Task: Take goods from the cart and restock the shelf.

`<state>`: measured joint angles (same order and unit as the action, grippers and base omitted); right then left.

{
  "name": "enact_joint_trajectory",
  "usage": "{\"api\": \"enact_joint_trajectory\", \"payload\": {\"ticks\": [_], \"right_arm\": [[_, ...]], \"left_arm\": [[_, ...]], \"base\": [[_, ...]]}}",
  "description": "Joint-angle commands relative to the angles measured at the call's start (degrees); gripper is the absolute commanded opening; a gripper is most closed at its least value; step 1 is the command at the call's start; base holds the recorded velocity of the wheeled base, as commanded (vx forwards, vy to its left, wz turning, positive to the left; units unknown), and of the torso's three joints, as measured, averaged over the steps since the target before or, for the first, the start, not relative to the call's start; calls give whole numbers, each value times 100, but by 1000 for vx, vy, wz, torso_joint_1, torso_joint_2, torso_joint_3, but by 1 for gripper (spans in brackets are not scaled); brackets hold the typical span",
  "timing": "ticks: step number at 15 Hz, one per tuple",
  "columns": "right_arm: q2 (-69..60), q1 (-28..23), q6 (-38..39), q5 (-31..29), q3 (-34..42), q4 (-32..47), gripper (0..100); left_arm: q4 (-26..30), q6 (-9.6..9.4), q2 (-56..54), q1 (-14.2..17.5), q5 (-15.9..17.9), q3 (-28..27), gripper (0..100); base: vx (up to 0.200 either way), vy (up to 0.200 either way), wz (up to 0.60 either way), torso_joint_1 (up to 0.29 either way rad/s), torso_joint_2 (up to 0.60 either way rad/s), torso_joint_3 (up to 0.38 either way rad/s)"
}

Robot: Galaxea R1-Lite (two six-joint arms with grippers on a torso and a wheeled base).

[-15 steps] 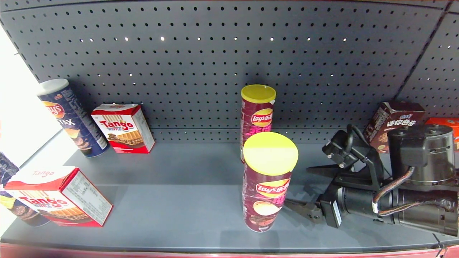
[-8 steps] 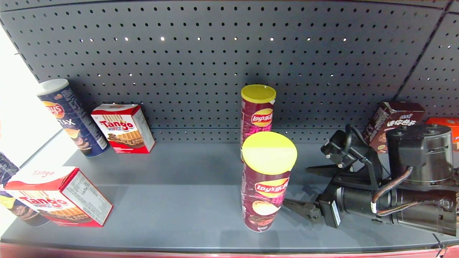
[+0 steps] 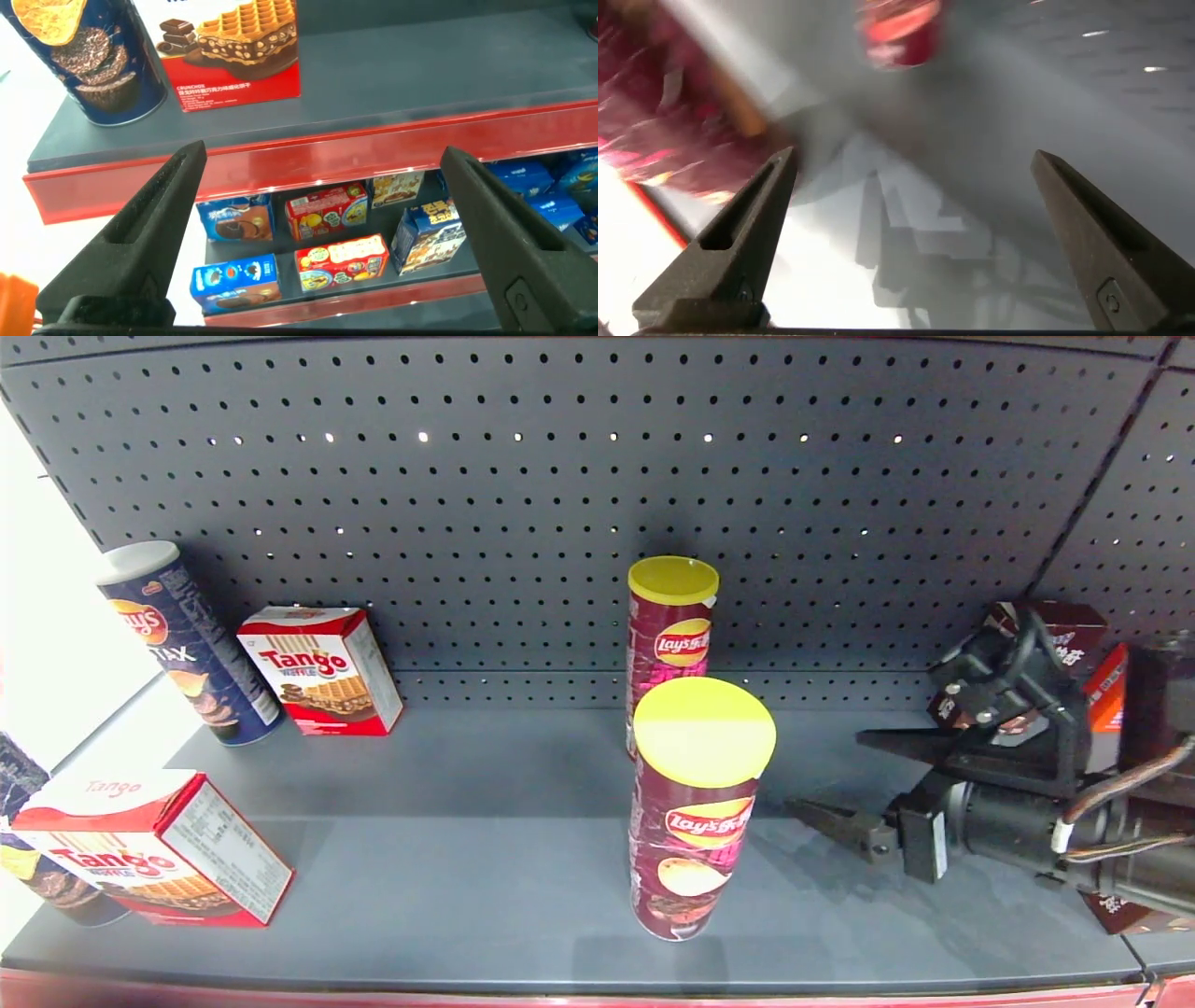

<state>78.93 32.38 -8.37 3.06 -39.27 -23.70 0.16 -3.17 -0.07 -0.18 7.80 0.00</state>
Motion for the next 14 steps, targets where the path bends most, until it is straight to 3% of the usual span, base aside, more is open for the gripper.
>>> {"api": "enact_joint_trajectory", "payload": {"ticks": [1, 5, 7, 11, 14], "right_arm": [[-792, -513, 11, 2, 191, -3, 100], [-2515, -1471, 3, -104, 842, 41, 100], [-3481, -1383, -6, -684, 1554, 58, 100], [-4931, -1506, -15, -974, 2468, 287, 100], [-6030, -1436, -15, -939, 2731, 1315, 100]], "left_arm": [[2, -8, 7, 1, 2, 0, 100], [2, -8, 7, 1, 11, 0, 100], [2, -17, 7, 1, 11, 0, 100], [2, -17, 7, 1, 20, 0, 100], [11, -17, 7, 1, 20, 0, 100]], "base": [[0, 0, 0, 0, 0, 0], [0, 0, 0, 0, 0, 0], [0, 0, 0, 0, 0, 0], [0, 0, 0, 0, 0, 0], [0, 0, 0, 0, 0, 0]]}}
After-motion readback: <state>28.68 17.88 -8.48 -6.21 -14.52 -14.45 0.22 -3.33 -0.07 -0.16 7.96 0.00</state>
